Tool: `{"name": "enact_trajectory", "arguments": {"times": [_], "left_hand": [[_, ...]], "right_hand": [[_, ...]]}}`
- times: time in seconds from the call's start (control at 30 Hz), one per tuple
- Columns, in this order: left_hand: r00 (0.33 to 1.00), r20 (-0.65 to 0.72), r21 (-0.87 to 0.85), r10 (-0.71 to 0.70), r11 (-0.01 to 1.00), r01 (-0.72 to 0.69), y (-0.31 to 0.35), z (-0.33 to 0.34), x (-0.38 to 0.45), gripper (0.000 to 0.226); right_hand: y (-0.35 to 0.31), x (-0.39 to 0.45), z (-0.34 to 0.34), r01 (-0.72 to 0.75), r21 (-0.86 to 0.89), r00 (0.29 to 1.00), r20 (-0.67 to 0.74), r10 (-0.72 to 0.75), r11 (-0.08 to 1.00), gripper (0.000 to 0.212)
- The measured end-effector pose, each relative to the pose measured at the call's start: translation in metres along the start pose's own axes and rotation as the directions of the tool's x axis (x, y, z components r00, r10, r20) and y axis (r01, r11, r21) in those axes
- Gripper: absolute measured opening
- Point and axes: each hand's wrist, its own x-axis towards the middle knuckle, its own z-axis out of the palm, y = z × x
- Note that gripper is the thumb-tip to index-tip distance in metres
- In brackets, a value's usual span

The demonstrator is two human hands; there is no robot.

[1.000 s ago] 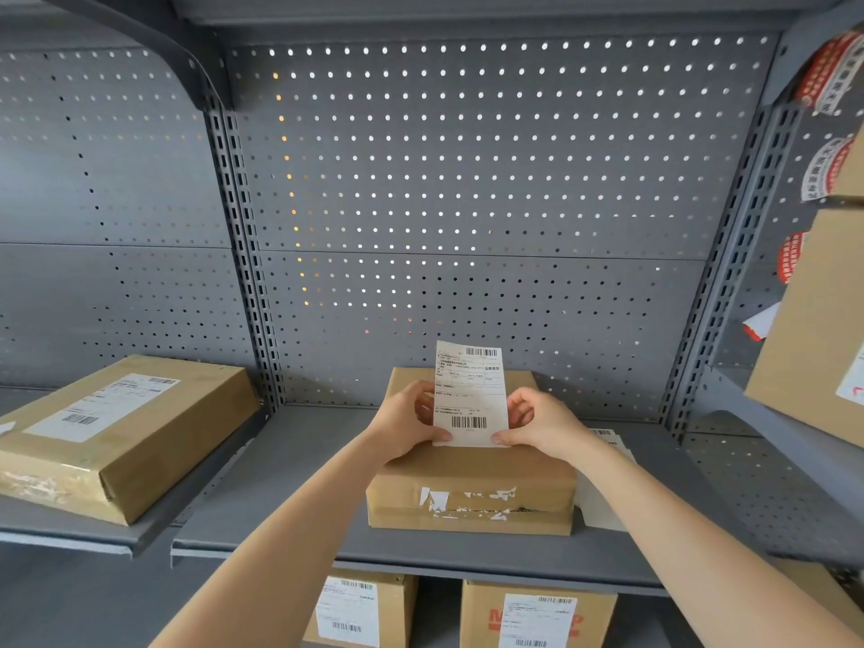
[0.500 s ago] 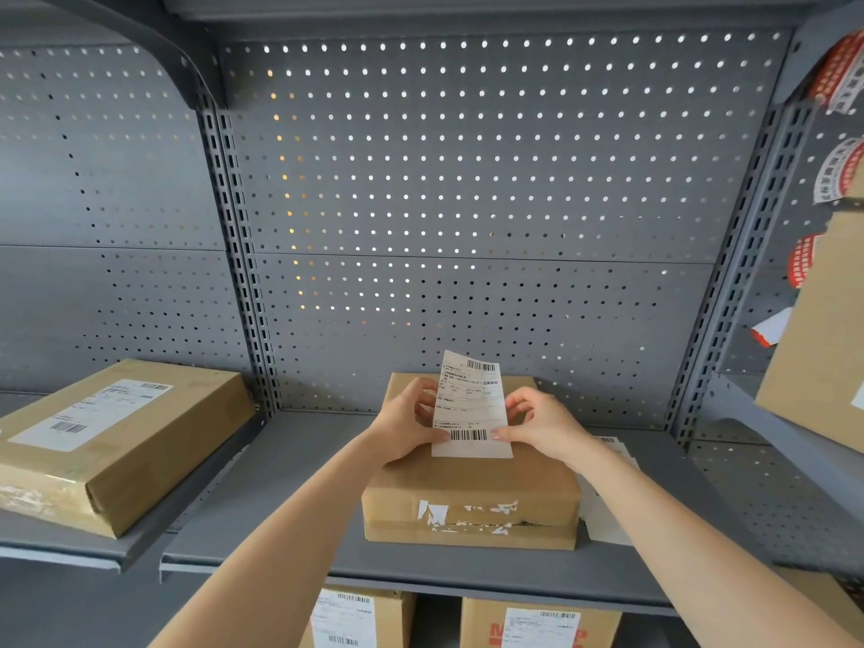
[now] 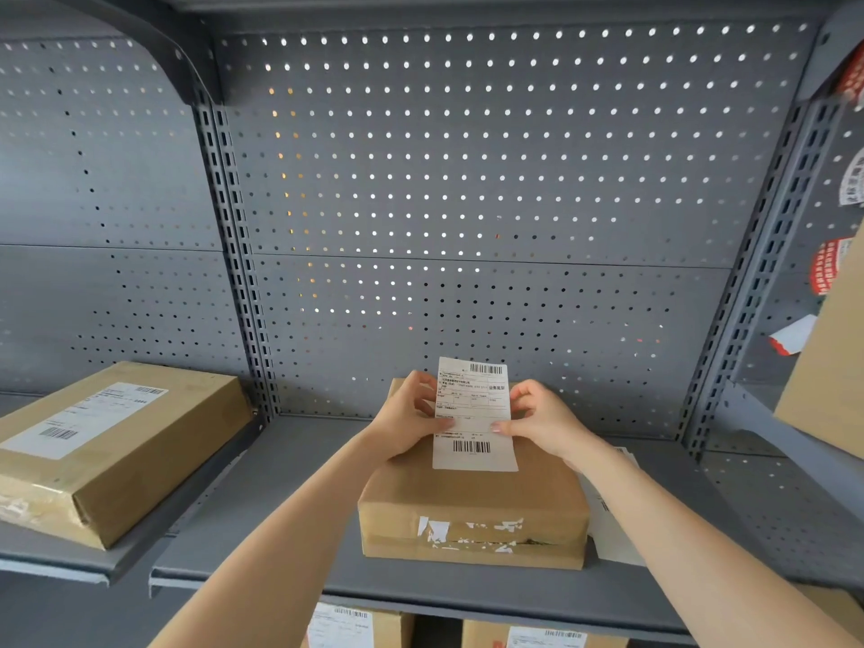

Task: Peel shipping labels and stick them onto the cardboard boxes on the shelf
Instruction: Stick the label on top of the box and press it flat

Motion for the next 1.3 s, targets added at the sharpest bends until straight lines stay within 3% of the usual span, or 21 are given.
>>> {"name": "enact_trajectory", "arguments": {"times": [0.3,0.43,0.73,1.03,1.3], "left_hand": [[1.0,0.019,0.143,0.0,0.99,-0.003,-0.007,0.001,0.01,0.051],[0.999,0.032,0.093,-0.006,0.996,0.003,-0.007,-0.002,0.014,0.055],[0.996,-0.09,0.119,0.026,0.993,-0.015,-0.005,0.004,0.029,0.043],[0.999,-0.03,0.221,0.023,0.975,-0.015,-0.012,0.004,0.035,0.058],[0.999,-0.014,0.244,0.032,0.969,-0.027,-0.009,0.001,0.041,0.045]], "right_hand": [[0.006,0.013,0.0,0.038,-0.13,0.999,0.041,-0.033,0.991,0.043],[0.005,0.017,-0.003,0.051,-0.086,0.998,0.047,-0.047,0.995,0.042],[0.002,0.026,0.001,0.07,-0.038,0.997,0.014,-0.069,0.997,0.038],[0.005,0.034,-0.003,0.09,-0.101,0.993,0.082,-0.082,0.991,0.047],[0.0,0.042,-0.002,0.116,-0.061,0.991,0.074,-0.111,0.991,0.036]]}}
